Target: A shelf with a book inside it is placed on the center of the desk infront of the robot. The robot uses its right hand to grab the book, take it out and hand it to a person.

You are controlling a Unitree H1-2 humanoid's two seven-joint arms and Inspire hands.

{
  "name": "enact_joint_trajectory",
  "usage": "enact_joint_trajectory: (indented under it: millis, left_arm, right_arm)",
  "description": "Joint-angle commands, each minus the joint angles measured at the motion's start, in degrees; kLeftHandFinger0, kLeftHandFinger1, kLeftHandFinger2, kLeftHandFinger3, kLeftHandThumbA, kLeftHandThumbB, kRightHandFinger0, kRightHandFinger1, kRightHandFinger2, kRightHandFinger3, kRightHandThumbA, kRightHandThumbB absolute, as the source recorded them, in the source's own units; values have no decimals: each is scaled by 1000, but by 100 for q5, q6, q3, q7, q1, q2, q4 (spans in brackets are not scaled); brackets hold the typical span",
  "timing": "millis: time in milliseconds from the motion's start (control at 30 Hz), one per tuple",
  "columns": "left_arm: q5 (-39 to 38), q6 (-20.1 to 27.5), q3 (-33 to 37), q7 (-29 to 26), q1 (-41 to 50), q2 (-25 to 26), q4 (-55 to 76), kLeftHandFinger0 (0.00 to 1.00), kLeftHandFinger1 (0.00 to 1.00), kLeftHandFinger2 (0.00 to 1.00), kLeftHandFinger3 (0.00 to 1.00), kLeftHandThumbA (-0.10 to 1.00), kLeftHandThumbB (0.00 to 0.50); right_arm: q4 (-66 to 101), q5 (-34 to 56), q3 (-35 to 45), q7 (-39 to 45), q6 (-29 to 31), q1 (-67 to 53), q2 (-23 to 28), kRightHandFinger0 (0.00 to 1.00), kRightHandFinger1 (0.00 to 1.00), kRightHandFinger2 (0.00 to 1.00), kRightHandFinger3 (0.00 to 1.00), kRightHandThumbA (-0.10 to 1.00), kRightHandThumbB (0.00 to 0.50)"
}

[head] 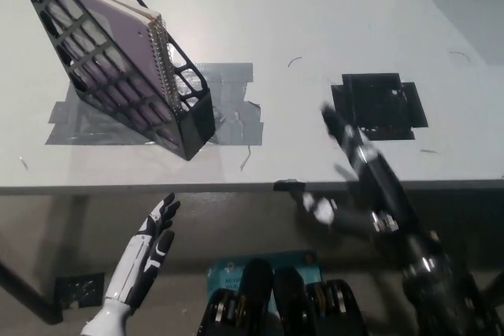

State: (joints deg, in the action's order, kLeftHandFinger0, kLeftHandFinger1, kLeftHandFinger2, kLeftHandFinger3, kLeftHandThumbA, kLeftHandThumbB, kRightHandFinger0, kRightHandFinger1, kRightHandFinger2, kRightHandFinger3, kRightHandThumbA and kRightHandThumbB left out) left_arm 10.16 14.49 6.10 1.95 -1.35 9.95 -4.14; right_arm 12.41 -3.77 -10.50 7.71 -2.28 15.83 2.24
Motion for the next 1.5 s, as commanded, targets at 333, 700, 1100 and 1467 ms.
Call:
enact_joint_trajectory:
  millis: [333,700,1100,1467]
  left_arm:
    - [-77,190,34,159,-185,56,145,1000,1000,1000,1000,993,314]
    - [14,198,43,182,-209,46,140,1000,1000,1000,1000,1000,315]
    - [-77,172,19,274,-256,58,149,1000,1000,1000,1000,984,325]
    - [-76,265,38,332,-282,75,135,1000,1000,1000,1000,972,257]
  right_arm:
    - [-2140,8,-60,-91,-299,2214,-1030,1000,1000,1000,1000,919,247]
    - [-4203,347,456,-240,80,3344,-1537,1000,1000,1000,1000,828,273]
    - [-4861,723,949,-223,274,3818,-1762,1000,1000,1000,1000,791,242]
    - [-4198,897,1036,-94,217,3681,-1739,1000,1000,1000,1000,798,298]
